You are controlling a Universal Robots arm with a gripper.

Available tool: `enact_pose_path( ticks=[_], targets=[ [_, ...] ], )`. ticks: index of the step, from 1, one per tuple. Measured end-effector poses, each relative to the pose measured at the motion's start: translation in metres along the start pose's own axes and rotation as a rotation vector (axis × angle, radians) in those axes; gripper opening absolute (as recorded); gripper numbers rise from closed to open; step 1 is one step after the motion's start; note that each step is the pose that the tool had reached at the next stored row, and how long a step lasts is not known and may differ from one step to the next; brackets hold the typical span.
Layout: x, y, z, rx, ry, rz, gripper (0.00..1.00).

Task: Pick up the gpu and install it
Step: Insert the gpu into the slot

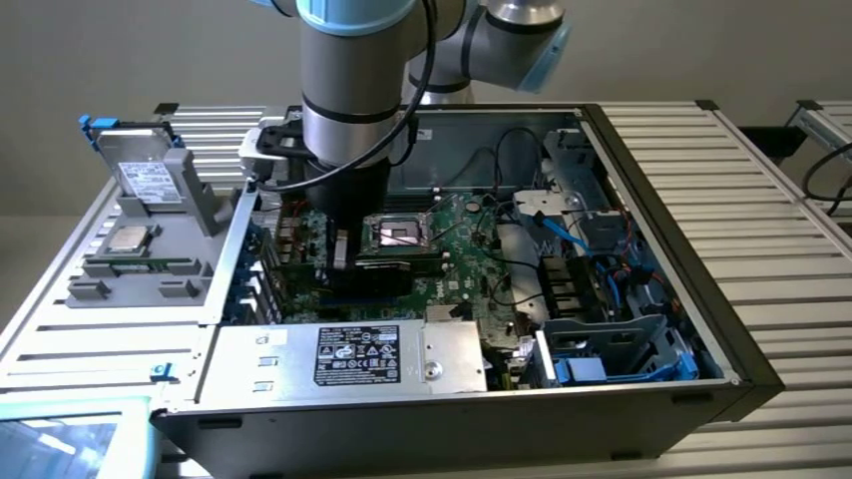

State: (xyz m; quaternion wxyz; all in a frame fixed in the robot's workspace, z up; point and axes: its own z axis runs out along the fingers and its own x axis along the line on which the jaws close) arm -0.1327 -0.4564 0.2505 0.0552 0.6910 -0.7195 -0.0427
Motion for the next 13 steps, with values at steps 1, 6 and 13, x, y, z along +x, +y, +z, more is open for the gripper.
enact_pose_path(
  ticks=[1, 6, 13],
  targets=[
    [0.0002, 0.0, 0.0001, 0.0, -0.0004, 0.0, 0.28],
    [0.0005, 0.0, 0.0009, -0.0004, -0.0017, 0.0, 0.28],
    [0.0004, 0.0, 0.0012, 0.0022, -0.0016, 0.0, 0.28]
  ],
)
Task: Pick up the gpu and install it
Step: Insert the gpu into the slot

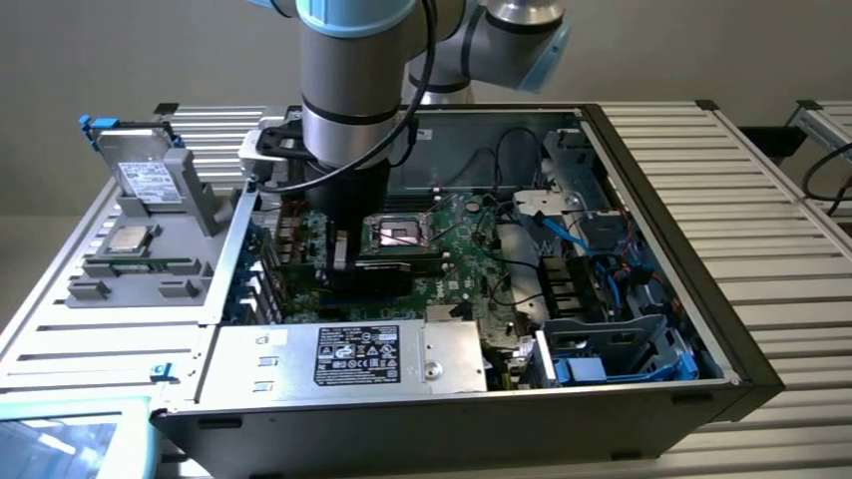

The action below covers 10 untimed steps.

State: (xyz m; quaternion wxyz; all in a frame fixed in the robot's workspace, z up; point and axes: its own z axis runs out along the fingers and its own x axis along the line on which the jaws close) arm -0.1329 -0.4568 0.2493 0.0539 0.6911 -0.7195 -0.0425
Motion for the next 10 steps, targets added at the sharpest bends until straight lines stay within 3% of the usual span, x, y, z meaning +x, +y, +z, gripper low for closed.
enact_pose_path(
  ticks=[4, 10],
  targets=[
    [-0.0003, 0.0, 0.0006, 0.0065, 0.0011, -0.001, 0.28],
    [-0.0011, -0.0002, 0.0017, 0.0075, 0.0015, -0.002, 0.28]
  ],
)
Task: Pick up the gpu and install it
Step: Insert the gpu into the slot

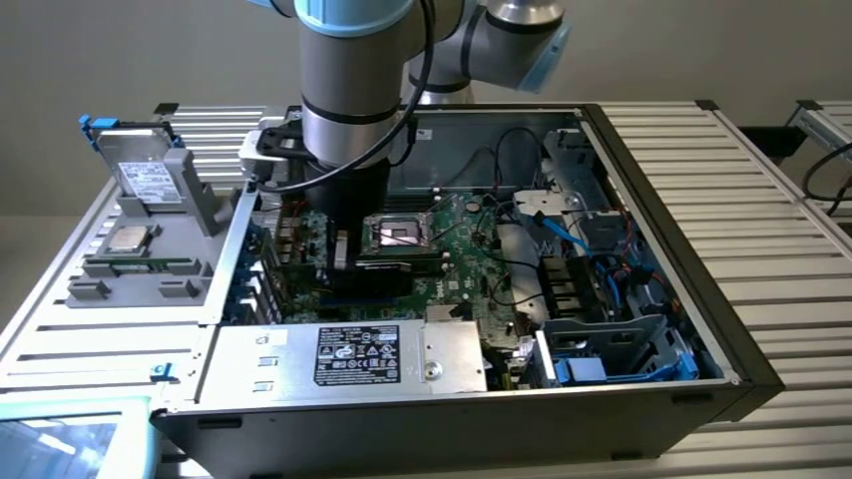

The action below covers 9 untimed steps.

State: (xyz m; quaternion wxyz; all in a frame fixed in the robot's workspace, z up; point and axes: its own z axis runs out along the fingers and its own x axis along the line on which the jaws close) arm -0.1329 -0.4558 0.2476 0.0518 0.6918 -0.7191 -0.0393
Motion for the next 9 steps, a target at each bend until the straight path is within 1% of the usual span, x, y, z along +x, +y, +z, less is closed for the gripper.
enact_pose_path(
  ticks=[9],
  targets=[
    [-0.0007, -0.0001, 0.0009, 0.0002, -0.0003, 0.0, 0.28]
  ],
)
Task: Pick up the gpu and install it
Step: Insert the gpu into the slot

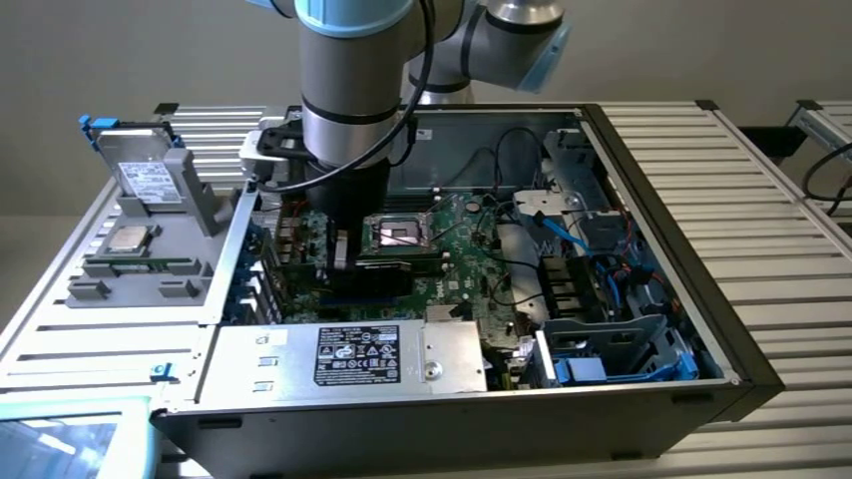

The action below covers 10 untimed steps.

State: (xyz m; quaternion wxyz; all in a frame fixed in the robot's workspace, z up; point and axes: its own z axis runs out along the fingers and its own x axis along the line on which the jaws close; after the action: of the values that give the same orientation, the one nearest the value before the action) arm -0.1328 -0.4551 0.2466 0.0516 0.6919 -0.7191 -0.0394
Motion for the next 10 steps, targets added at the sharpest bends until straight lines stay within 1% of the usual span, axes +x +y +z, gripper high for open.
enact_pose_path(
  ticks=[10],
  targets=[
    [0.0, 0.0, 0.0, -0.0002, 0.0, 0.0, 0.28]
  ],
)
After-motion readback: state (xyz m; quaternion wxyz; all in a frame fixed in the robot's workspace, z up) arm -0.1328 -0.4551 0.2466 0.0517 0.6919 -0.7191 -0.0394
